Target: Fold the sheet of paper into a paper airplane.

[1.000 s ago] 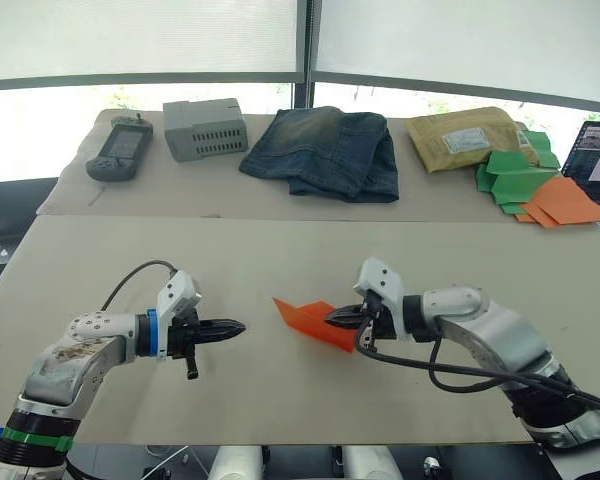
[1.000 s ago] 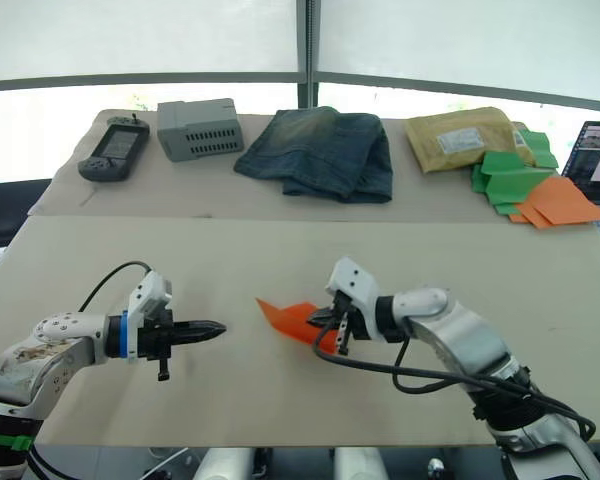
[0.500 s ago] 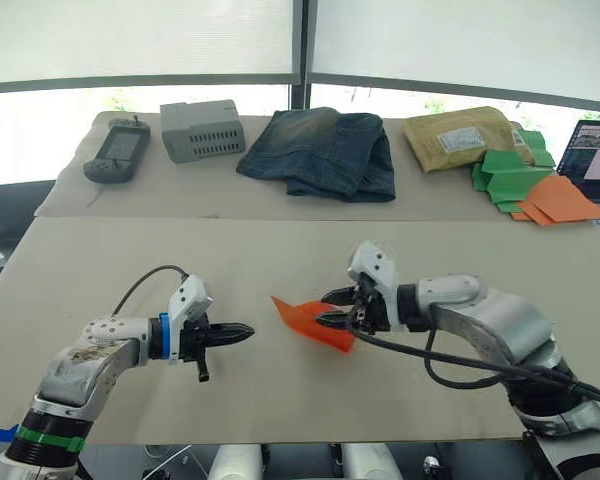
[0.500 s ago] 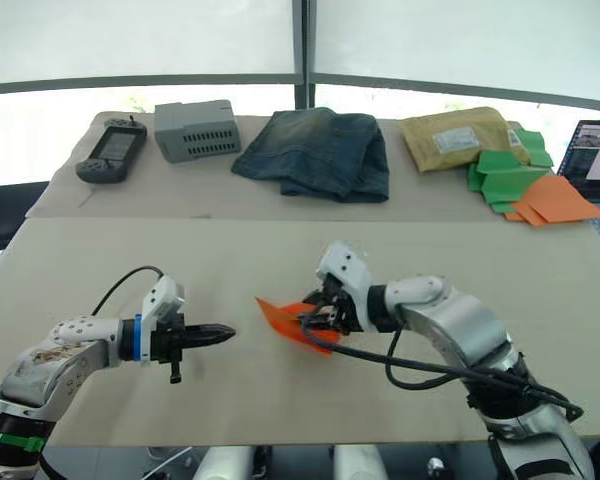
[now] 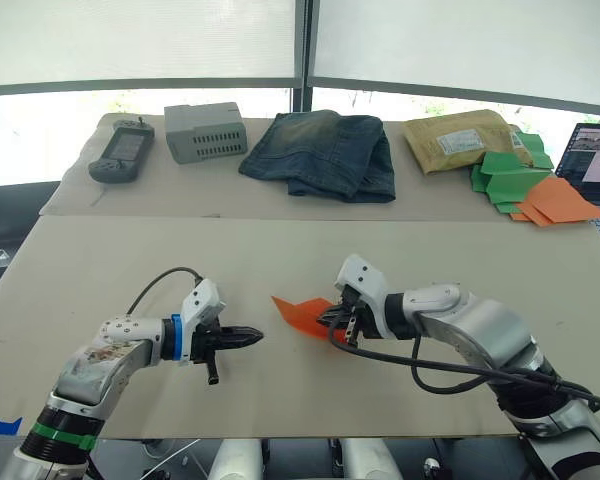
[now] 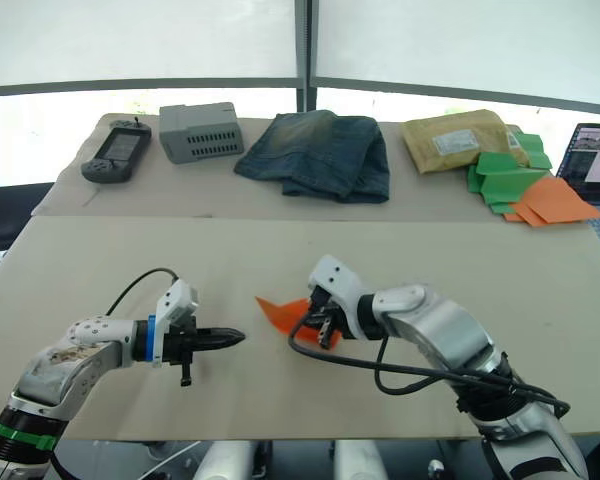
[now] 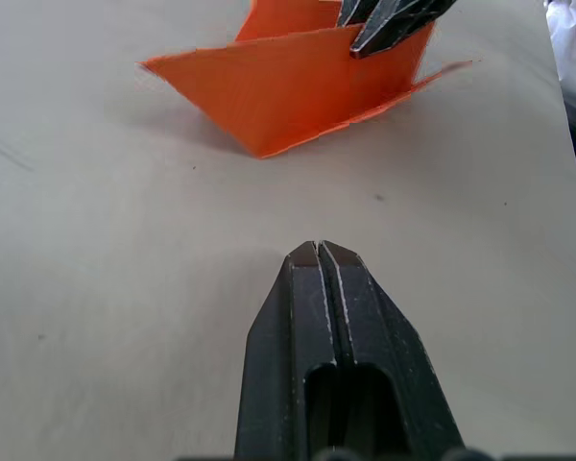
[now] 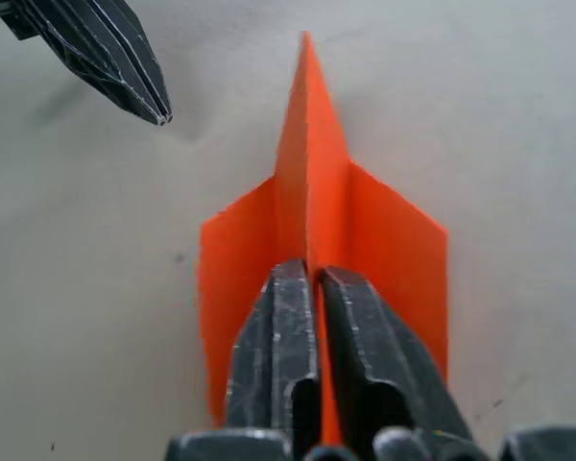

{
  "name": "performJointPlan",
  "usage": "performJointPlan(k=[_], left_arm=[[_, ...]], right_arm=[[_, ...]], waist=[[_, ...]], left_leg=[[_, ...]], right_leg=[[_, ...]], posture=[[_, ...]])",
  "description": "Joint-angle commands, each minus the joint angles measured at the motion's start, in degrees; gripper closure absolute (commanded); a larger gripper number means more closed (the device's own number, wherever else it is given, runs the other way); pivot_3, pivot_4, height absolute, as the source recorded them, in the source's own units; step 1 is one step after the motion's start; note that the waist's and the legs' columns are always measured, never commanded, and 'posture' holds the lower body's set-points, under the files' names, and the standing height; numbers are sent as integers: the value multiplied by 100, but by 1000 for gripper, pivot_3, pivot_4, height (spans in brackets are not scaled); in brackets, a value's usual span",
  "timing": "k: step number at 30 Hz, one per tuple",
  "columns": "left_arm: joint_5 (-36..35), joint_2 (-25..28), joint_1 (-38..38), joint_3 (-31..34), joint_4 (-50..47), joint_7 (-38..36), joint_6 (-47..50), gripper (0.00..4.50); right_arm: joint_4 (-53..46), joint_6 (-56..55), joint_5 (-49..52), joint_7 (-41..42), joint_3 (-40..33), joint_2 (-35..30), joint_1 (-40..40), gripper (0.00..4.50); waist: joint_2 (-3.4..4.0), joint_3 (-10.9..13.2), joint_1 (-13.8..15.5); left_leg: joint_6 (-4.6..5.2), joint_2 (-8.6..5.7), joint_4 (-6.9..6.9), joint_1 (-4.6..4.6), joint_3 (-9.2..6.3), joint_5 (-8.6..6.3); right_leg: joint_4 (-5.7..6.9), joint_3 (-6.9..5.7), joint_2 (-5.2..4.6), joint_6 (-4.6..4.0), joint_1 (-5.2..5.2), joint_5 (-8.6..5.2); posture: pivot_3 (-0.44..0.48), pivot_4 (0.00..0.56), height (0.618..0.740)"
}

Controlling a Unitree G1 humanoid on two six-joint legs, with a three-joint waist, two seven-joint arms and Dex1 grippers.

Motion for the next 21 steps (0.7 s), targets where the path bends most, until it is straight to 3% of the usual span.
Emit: performJointPlan(k=[1, 10, 17, 21], left_arm=[[-128, -123, -219, 110, 74, -24, -68, 4500], [-32, -274, -453, 24, 277, -22, -126, 4500], [119, -446, -544, -21, 346, 227, -178, 4500], [252, -569, -564, -47, 383, 413, -253, 4500]], right_arm=[[-99, 108, 184, -18, -804, -248, 110, 4463], [577, 39, 405, 181, -2261, -993, 198, 4463], [3042, -833, -58, -658, -3625, -1055, -262, 4463], [3993, -1356, -280, -945, -3816, -959, -464, 4463]], waist=[[0, 0, 13], [0, 0, -10], [0, 0, -2], [0, 0, -17]], left_leg=[[0, -2, 0, -2, -1, 0], [1, -5, -2, -3, 13, 0], [1, -9, 4, -2, 50, 0], [1, -13, 0, -1, 51, 0]], right_leg=[[0, 0, 0, 0, 0, 0], [-5, 3, 4, -4, 2, 4], [-7, 12, 1, 2, 7, 7], [-7, 14, 6, -18, 7, 19]], posture=[[0, 150, 722], [0, 150, 722], [0, 150, 722], [0, 150, 722]])
